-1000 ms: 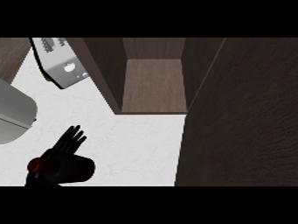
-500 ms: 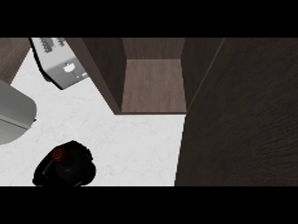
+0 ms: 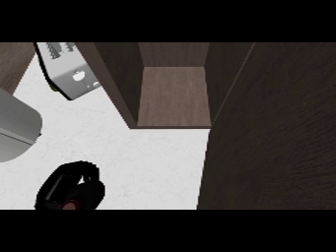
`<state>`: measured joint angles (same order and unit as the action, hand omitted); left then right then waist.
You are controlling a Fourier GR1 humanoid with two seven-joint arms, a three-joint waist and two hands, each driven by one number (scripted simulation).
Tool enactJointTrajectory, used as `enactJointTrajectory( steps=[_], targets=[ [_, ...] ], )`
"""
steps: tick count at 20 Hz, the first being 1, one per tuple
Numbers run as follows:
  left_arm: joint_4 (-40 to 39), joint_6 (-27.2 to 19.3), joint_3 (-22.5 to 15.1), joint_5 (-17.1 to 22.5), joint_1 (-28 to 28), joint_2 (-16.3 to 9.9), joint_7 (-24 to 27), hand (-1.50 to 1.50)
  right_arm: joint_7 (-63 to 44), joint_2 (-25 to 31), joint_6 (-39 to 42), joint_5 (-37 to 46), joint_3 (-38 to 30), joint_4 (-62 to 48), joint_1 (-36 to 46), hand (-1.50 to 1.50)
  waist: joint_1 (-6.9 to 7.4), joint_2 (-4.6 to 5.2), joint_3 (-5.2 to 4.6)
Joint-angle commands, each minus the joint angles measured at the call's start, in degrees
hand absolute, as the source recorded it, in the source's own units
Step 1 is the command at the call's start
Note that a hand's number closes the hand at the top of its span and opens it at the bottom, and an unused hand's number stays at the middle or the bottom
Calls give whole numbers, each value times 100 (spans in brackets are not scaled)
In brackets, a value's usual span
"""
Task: Pick up the wine, place it into the cabinet and close the cabinet
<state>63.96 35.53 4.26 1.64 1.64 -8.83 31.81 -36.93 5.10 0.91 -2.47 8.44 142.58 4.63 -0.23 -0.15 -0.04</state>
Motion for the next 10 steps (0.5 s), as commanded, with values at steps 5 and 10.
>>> enactJointTrajectory(
  steps=[5, 10],
  targets=[
    [14, -1816, 943, 111, -481, 382, 362, 150, 108, 68, 180, -304, -133, 513, -431, -150, -41, 2, 8],
    [552, -2300, 877, 19, -631, 583, 384, 150, -126, -22, 116, -266, 50, 664, -336, -150, -15, 0, 6]
  ],
)
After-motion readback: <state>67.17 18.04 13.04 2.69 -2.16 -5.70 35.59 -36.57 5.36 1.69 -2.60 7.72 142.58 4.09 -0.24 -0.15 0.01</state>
